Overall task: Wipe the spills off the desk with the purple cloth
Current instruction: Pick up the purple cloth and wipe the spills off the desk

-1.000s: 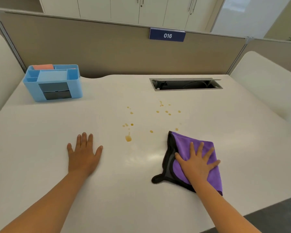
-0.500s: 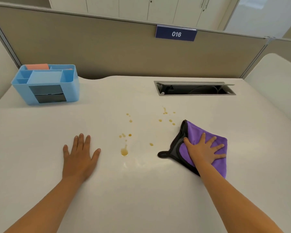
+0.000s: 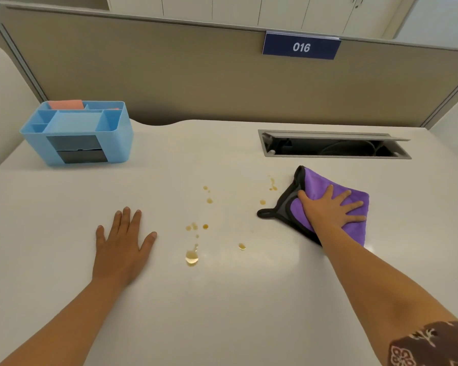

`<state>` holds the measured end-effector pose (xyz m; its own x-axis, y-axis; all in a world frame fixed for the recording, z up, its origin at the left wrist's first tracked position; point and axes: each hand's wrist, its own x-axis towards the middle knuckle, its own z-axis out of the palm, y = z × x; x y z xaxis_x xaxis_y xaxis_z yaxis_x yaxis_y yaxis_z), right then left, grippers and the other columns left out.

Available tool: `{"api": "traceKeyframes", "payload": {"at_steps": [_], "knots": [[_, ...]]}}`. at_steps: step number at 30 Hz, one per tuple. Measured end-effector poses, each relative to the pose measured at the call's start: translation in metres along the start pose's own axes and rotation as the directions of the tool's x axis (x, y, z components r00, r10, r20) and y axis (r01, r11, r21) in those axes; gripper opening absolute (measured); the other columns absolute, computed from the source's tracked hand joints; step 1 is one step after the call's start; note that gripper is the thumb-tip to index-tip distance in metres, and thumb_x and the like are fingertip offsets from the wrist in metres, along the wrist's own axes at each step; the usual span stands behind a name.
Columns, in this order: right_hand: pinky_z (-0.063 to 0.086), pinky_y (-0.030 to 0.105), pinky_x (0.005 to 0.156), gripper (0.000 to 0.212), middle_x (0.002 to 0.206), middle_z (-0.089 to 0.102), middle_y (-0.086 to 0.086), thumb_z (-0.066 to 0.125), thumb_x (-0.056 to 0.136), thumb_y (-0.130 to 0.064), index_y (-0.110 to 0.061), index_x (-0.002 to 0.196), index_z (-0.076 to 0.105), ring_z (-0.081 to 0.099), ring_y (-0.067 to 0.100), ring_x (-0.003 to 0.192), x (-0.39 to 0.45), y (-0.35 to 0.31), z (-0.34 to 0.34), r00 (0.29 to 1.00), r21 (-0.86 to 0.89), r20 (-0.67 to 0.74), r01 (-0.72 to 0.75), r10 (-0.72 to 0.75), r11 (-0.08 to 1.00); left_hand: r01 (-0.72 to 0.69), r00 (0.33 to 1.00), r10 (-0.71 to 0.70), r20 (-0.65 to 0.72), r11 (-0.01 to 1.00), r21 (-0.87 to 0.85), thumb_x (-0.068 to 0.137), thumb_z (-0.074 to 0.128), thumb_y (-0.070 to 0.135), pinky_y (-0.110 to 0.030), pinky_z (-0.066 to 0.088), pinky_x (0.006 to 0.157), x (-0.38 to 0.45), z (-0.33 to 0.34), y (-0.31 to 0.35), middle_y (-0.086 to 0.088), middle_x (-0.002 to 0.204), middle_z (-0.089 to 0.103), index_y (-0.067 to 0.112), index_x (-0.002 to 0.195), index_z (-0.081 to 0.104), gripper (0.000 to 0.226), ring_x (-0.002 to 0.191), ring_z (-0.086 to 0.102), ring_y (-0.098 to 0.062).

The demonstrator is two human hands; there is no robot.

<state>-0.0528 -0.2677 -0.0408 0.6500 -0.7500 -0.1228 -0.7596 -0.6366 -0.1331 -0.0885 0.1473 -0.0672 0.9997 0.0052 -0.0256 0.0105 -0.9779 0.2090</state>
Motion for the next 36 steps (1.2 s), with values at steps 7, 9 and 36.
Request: {"api": "traceKeyframes", "payload": {"at_steps": [7,9,36], "knots": [[0.002,0.069,0.108,0.122,0.16,-0.001,0.013,0.022,0.05,-0.096,-0.027,0.15,0.005,-0.003,0.047,0.143,0.032,-0.011,-0.002,0.987,0.008,0.004,0.161,-0.161,0.987,0.019,1.0,-0.019,-0.015,1.0,0.001,0.092,0.021,0.053,-0.046,-0.002,0.117,0.005,0.004,0.001,0.002,0.159,-0.001,0.024,0.148,0.007,0.065,0.146,-0.005,-0.012],[0.003,0.068,0.109,0.123,0.16,-0.003,0.012,0.023,0.05,-0.096,-0.029,0.15,0.003,-0.003,0.046,0.144,0.039,-0.011,-0.001,0.97,-0.036,0.021,0.243,-0.243,0.969,0.024,1.0,-0.024,-0.016,1.0,-0.003,0.092,0.021,0.053,-0.046,-0.002,0.118,0.006,0.004,0.001,0.003,0.159,-0.001,0.025,0.148,0.007,0.064,0.146,-0.005,-0.012],[-0.004,0.047,0.118,0.068,0.161,0.002,-0.001,0.032,0.089,-0.062,-0.037,0.149,0.01,-0.004,0.027,0.148,-0.24,0.064,0.035,0.909,0.085,0.004,0.414,-0.416,0.906,-0.1,0.994,0.102,0.046,0.994,-0.033,0.095,0.018,0.046,-0.046,0.0,0.118,-0.057,-0.006,0.004,-0.003,0.159,0.0,0.018,0.148,0.006,0.061,0.147,-0.005,-0.018]]}}
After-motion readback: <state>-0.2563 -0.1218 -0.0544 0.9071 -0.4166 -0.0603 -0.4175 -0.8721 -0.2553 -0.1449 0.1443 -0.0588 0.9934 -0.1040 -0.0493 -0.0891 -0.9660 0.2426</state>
